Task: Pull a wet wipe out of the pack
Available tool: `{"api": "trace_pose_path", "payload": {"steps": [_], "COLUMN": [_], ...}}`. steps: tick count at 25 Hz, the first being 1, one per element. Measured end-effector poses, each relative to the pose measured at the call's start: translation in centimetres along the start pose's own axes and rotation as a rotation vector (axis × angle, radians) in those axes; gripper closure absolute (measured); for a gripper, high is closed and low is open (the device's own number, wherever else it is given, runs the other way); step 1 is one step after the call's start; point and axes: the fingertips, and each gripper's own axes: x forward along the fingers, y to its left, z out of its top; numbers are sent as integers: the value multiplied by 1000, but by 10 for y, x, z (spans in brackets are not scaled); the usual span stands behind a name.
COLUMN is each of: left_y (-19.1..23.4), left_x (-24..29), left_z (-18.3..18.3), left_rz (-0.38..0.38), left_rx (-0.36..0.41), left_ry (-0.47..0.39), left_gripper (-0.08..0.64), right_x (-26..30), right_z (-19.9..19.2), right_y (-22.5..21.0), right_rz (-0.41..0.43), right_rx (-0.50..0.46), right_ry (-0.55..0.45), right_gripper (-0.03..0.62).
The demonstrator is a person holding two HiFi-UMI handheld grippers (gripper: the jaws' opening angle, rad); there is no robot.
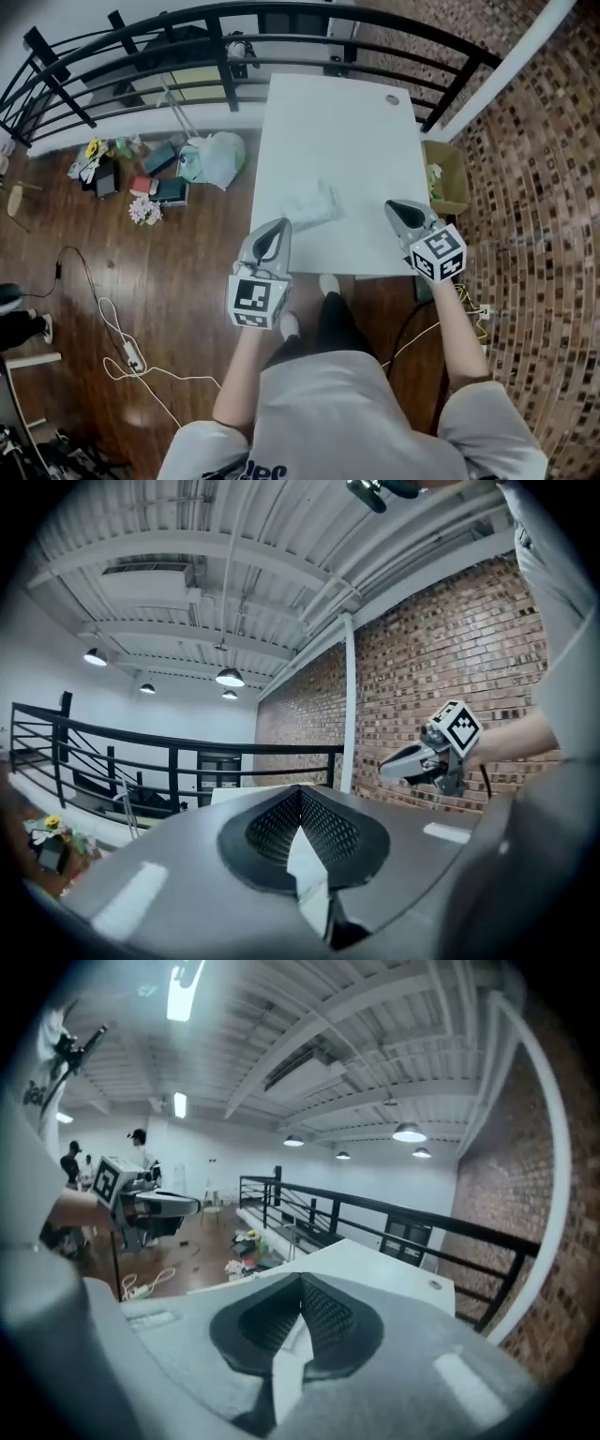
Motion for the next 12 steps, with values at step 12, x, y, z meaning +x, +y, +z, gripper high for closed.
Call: {"api": "trace_pose_path", "payload": {"steps": [12], "left_y": [48], "left_x": [47], "left_z": [-63], "left_rz": [54], "left_rx": [-44], "left_ry": [106], "left_gripper": [544], "right_x": [107], "right_z": [70], "right_y": [-40], "right_rz": [450], "right_rx": [-775], "right_ry": [280], "right_gripper": [495]}}
